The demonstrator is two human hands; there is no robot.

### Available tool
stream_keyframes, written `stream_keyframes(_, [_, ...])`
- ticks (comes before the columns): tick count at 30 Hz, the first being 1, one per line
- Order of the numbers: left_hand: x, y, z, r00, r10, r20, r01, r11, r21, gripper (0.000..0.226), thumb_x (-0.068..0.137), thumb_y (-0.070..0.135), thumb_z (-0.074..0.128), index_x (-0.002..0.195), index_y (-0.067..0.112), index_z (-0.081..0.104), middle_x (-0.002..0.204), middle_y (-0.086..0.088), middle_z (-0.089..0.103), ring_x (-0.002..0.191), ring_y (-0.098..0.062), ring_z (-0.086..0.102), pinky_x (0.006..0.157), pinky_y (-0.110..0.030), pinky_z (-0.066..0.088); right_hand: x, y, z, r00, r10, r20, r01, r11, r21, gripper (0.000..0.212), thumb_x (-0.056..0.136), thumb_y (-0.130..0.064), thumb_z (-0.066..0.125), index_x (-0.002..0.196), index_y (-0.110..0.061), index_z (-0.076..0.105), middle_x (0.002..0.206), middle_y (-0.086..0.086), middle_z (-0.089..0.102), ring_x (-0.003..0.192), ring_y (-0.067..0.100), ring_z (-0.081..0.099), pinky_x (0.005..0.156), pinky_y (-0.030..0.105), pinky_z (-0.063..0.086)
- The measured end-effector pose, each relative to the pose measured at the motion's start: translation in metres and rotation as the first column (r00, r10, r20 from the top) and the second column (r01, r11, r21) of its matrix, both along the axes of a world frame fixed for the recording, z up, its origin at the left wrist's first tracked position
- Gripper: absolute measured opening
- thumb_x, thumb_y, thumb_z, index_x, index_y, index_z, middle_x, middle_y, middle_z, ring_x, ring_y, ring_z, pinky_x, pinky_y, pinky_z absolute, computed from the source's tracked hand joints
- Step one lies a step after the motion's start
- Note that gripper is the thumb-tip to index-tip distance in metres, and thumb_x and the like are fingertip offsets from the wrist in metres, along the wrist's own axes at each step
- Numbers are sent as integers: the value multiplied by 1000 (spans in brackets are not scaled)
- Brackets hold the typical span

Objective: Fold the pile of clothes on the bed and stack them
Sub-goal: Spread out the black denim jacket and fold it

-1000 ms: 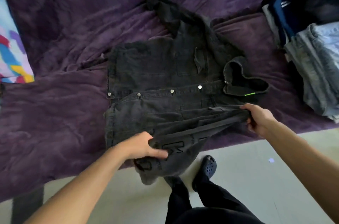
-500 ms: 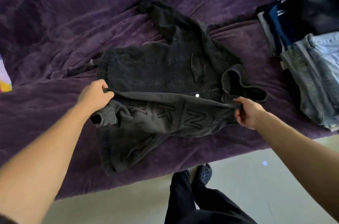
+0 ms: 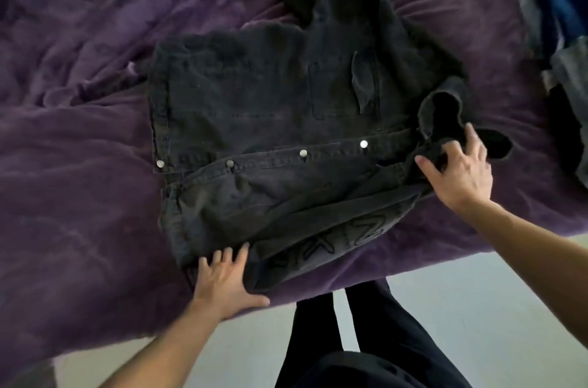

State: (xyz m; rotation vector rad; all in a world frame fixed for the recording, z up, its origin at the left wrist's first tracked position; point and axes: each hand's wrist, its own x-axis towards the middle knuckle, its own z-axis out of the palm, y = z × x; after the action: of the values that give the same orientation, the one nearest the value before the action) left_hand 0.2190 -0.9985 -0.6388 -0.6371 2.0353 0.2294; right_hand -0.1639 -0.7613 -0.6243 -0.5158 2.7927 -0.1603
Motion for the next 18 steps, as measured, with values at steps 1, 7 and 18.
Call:
stream_keyframes(1, [11, 13, -8, 1000, -26, 9, 27, 999, -33, 128, 48, 94, 42, 151, 26, 10, 139, -5, 39, 123, -27, 38, 98, -48, 27, -2, -3, -5, 998, 49, 26, -48, 998, -37, 44, 88, -51, 61, 106, -11, 56, 156, 9, 26, 142, 30, 24, 103, 51, 35])
stream_keyframes(7, [17, 5, -35, 999, 21, -34, -23, 997, -72, 107, 54, 71, 70, 143, 33, 24, 126, 3, 44, 119, -21, 42, 96, -42, 31, -18, -4, -22, 894, 126, 430, 0, 960, -280, 28, 86, -8, 50, 109, -23, 58, 111, 3, 67, 104, 29, 60, 87, 29, 42])
stream_keyframes(18, [-14, -19, -29, 999, -9, 37, 11, 998, -61, 78, 73, 39, 68, 139, 27, 29, 125, 1, 51, 118, -21, 47, 93, -42, 32, -66, -1, -19, 956, -63, 286, 84, 995, -61, 27, 90, -19, 61, 115, -9, 67, 87, 11, 64, 84, 25, 57, 76, 29, 40])
